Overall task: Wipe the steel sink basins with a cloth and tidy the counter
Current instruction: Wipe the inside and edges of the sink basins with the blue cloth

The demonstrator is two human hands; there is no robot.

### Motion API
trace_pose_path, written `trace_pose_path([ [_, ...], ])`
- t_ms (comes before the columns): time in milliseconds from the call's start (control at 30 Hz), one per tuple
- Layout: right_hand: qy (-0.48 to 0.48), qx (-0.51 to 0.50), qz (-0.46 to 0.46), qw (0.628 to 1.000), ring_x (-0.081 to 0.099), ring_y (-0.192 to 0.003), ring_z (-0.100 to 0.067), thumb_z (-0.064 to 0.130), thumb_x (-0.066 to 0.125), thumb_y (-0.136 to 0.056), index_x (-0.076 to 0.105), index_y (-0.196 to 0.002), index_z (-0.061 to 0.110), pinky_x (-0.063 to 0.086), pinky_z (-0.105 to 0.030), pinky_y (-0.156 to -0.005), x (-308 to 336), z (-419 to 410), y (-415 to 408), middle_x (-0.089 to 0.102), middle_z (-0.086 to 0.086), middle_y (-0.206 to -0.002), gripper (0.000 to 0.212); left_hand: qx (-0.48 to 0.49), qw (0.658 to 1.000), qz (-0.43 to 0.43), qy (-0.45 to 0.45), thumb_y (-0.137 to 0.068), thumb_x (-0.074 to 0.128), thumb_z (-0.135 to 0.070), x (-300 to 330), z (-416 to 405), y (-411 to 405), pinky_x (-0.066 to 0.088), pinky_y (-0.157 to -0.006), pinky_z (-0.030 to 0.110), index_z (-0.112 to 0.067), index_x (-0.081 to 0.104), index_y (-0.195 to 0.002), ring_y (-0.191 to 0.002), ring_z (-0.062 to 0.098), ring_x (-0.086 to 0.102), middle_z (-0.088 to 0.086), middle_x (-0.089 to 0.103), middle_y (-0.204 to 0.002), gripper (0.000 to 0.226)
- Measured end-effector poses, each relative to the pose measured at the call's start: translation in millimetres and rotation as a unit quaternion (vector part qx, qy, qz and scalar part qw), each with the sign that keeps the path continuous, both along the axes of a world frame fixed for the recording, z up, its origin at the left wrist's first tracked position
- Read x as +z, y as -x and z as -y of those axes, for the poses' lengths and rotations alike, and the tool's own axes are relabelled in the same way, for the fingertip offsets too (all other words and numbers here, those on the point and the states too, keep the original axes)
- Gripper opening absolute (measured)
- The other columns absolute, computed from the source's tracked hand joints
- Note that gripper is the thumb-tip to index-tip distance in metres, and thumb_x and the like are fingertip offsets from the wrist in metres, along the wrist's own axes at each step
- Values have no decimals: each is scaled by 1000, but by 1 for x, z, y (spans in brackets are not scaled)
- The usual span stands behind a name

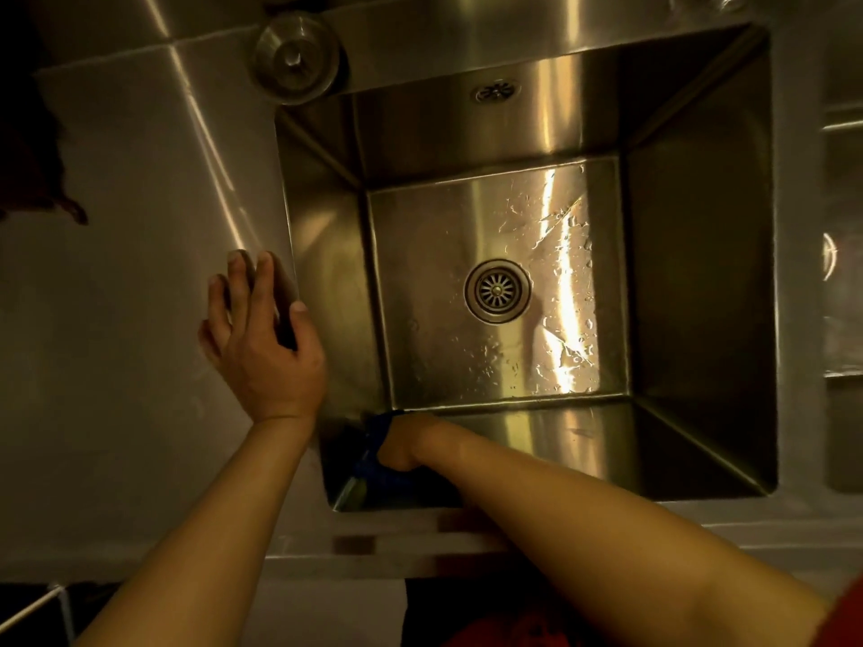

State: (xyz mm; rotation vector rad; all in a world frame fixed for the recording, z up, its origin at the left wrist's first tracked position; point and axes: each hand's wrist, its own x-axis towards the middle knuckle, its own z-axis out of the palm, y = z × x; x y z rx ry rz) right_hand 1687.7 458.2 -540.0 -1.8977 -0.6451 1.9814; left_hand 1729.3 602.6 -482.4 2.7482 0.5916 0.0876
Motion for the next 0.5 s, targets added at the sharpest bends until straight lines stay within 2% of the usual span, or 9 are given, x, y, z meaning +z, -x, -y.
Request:
trace_pose_path([
  [67, 27, -9, -5, 1000, 53, -130, -37, 31, 47, -104, 51, -145, 9, 44, -44, -105, 1, 26, -6, 51, -17, -147, 46, 0, 1000, -1, 0, -101, 48, -38, 0, 0, 1, 14, -125, 57, -33, 37, -159, -157, 27, 19, -5, 28, -169, 59],
  [167, 77, -23, -12, 997, 55, -126, -36, 26, 46, -104, 56, -138, 6, 43, -43, -104, -4, 84, -12, 56, -20, -140, 41, -1, 1000, -2, -5, -101, 48, -39, -1, -3, -1, 14, -124, 56, -33, 37, -159, -157, 28, 20, -5, 27, -170, 59],
  [233, 126, -27, -13, 992, 58, -123, -34, 28, 47, -103, 58, -137, 5, 45, -41, -105, -12, 128, -13, 59, -18, -137, 42, -2, 1000, -6, -9, -101, 48, -38, -2, -4, -1, 15, -124, 57, -34, 37, -158, -157, 28, 20, -6, 26, -170, 59],
  [367, 219, -30, 18, 975, 54, -130, -30, 42, 47, -104, 51, -146, 14, 43, -37, -110, -21, 209, -14, 54, -14, -146, 51, -2, 1000, -12, -2, -101, 47, -40, -2, -3, 0, 15, -124, 60, -34, 36, -159, -157, 27, 19, -7, 24, -171, 59],
  [500, 248, -45, 36, 967, 57, -125, -30, 45, 49, -101, 58, -138, 13, 46, -39, -106, -26, 229, -13, 58, -13, -140, 49, 1, 1000, -10, -7, -101, 48, -38, -1, -3, 0, 14, -124, 60, -36, 36, -158, -158, 25, 17, -8, 25, -170, 58],
])
